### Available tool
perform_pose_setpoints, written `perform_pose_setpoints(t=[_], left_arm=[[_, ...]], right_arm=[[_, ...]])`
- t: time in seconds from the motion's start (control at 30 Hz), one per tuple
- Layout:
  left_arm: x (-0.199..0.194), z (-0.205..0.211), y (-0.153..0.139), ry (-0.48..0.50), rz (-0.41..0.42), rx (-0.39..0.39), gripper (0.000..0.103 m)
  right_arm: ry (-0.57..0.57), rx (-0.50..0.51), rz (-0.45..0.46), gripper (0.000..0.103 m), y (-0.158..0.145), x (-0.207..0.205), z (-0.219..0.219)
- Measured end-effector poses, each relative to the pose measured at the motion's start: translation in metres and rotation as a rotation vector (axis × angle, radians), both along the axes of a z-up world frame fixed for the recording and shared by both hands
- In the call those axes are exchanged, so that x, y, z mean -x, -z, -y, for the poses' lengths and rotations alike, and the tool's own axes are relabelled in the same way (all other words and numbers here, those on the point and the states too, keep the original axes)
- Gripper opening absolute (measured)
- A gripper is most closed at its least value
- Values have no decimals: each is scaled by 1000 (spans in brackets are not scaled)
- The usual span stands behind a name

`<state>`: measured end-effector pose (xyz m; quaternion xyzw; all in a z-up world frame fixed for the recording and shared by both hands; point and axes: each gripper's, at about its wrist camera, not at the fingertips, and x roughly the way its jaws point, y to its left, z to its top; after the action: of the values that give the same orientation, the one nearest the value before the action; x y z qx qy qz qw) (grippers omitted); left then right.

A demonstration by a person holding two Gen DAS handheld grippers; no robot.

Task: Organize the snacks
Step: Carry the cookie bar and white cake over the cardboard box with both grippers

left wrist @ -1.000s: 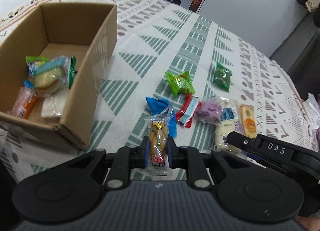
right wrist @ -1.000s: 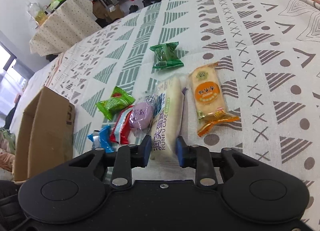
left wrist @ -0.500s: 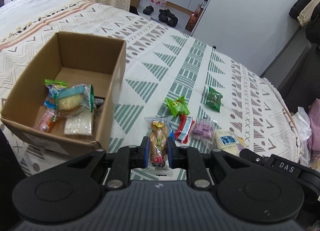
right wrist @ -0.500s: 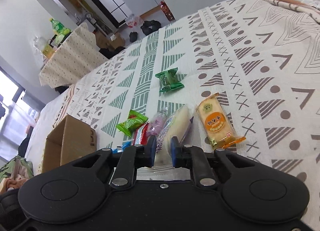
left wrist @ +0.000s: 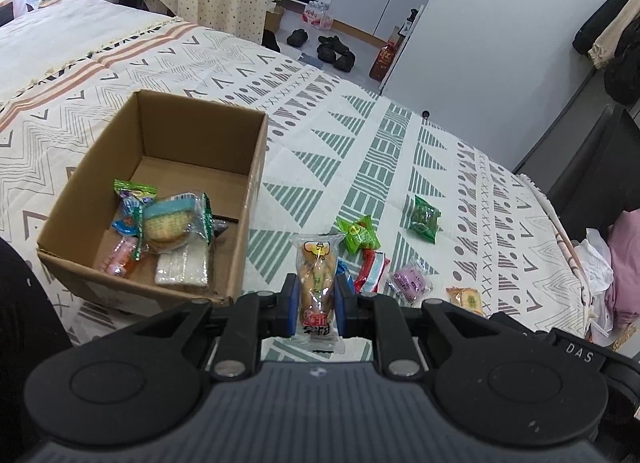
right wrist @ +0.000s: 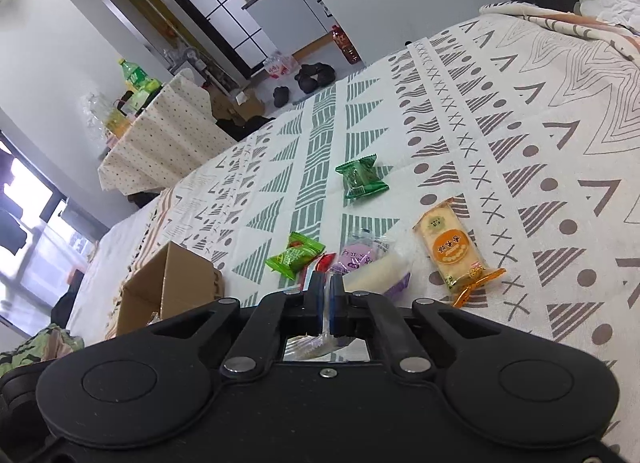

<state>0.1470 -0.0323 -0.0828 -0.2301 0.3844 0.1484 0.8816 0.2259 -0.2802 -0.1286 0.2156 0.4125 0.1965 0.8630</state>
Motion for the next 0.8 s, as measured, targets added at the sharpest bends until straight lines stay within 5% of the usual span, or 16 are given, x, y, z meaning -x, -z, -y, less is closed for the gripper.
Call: perform_pose_setpoints(t=[0.8], left_arm=[[19, -62, -38, -48, 79, 23, 17]], right_arm=[[-76, -120, 147, 2, -40, 23, -44]])
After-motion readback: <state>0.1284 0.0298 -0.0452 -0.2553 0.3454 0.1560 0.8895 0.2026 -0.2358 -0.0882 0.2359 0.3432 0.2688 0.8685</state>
